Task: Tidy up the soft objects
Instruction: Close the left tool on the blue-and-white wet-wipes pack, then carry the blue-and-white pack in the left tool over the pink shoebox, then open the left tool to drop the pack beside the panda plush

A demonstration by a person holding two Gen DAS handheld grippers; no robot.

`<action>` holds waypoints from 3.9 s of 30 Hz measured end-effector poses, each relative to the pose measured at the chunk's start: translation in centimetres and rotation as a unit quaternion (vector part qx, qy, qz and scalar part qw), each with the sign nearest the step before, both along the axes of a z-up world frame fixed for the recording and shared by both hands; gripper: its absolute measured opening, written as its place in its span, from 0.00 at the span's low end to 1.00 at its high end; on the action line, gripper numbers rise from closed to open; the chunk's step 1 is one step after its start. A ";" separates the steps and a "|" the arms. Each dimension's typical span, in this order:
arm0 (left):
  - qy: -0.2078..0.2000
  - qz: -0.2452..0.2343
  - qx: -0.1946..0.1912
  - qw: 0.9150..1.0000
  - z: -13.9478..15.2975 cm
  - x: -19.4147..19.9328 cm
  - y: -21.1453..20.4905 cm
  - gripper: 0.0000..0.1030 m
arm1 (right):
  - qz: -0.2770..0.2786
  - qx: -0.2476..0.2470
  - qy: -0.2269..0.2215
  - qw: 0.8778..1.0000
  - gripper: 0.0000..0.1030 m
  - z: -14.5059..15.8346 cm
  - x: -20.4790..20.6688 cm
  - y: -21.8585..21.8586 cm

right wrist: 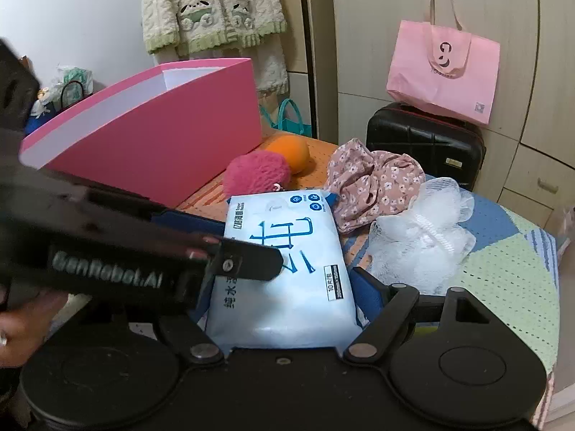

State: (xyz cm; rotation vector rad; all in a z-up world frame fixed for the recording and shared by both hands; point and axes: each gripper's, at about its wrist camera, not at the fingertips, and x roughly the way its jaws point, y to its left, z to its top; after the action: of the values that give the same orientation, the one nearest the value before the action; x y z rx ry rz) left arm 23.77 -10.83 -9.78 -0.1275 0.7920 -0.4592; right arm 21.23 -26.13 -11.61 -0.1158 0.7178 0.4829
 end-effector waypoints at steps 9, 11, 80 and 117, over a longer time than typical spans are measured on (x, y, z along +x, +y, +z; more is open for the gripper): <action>-0.032 -0.010 -0.015 0.999 0.6 -1.2 0.0 0.42 | -0.025 -0.008 -0.030 0.999 0.68 0.4 -1.4 0.6; -0.036 -0.014 -0.017 0.999 0.8 -1.4 0.0 0.42 | -0.029 -0.010 -0.034 0.999 0.68 0.6 -1.7 0.6; -0.144 -0.006 0.028 0.989 15.2 -17.4 15.7 0.42 | 0.075 0.050 -0.111 0.990 0.67 12.1 -15.0 15.4; 0.007 0.016 -0.035 0.999 6.8 -0.1 20.8 0.42 | 0.037 -0.055 0.005 0.998 0.69 6.3 0.2 22.3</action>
State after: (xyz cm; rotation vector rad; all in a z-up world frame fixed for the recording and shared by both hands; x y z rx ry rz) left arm 23.70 10.00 -3.03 -0.2083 0.7869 -0.4570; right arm 21.45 -3.78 -5.26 -0.2433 0.7523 0.5154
